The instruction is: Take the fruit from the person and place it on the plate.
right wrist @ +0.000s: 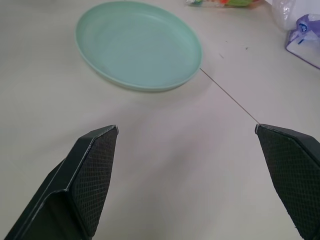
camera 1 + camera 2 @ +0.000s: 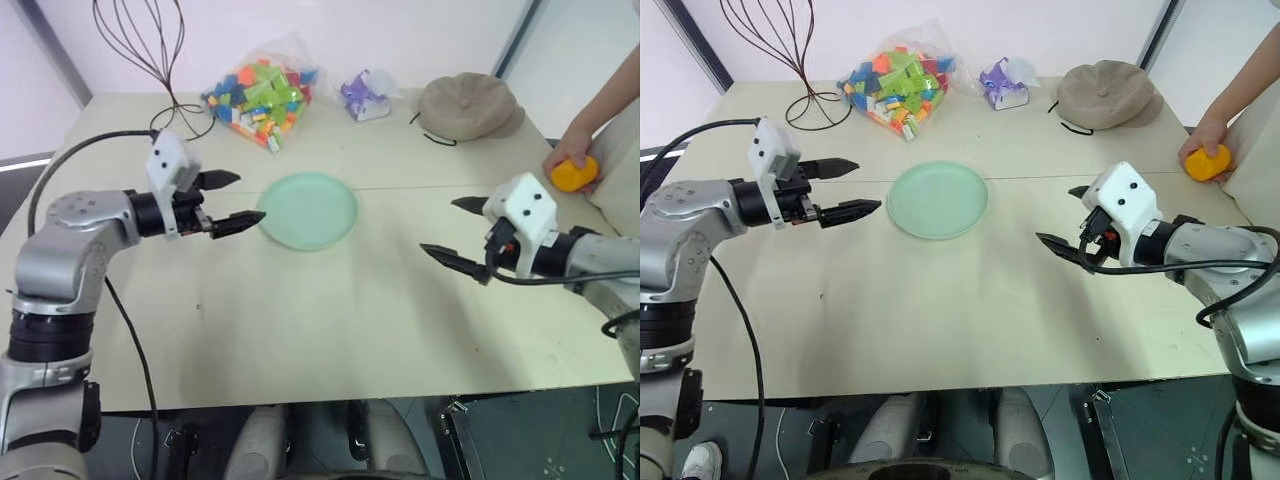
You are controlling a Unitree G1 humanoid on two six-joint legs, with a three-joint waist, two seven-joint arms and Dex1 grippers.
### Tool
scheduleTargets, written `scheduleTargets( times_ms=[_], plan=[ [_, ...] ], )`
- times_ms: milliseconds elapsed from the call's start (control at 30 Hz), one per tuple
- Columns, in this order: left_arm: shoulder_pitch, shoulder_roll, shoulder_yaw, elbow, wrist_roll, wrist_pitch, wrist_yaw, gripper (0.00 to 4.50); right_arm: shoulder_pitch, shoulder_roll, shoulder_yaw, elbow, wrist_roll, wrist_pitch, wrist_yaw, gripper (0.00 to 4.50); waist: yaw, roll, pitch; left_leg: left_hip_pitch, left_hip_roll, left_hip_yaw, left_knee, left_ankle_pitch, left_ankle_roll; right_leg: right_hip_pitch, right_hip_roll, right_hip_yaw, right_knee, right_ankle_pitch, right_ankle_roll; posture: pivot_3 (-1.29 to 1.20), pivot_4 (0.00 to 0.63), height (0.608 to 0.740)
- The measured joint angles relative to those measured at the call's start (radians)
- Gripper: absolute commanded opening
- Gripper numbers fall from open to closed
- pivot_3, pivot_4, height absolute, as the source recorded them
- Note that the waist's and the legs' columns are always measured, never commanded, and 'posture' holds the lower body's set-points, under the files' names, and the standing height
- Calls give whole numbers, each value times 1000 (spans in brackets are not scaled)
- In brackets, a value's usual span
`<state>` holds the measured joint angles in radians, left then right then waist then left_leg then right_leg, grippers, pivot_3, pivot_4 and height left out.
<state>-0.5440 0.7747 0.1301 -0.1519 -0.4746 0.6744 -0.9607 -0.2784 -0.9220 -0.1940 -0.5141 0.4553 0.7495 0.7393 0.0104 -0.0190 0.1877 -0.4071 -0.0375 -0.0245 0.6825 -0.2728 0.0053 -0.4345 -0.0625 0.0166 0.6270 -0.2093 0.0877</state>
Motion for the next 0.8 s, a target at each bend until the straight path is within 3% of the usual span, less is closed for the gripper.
scheduleTargets(
  times_ms=[800],
  plan=[
    [68,29,48,-87,-54,42,70,4464,-63,0,68,69,-3,-42,34,4500,1,0,0,0,0,0,-1,0,0,0,0,0,-1,0,0,0,150,740]
  ],
)
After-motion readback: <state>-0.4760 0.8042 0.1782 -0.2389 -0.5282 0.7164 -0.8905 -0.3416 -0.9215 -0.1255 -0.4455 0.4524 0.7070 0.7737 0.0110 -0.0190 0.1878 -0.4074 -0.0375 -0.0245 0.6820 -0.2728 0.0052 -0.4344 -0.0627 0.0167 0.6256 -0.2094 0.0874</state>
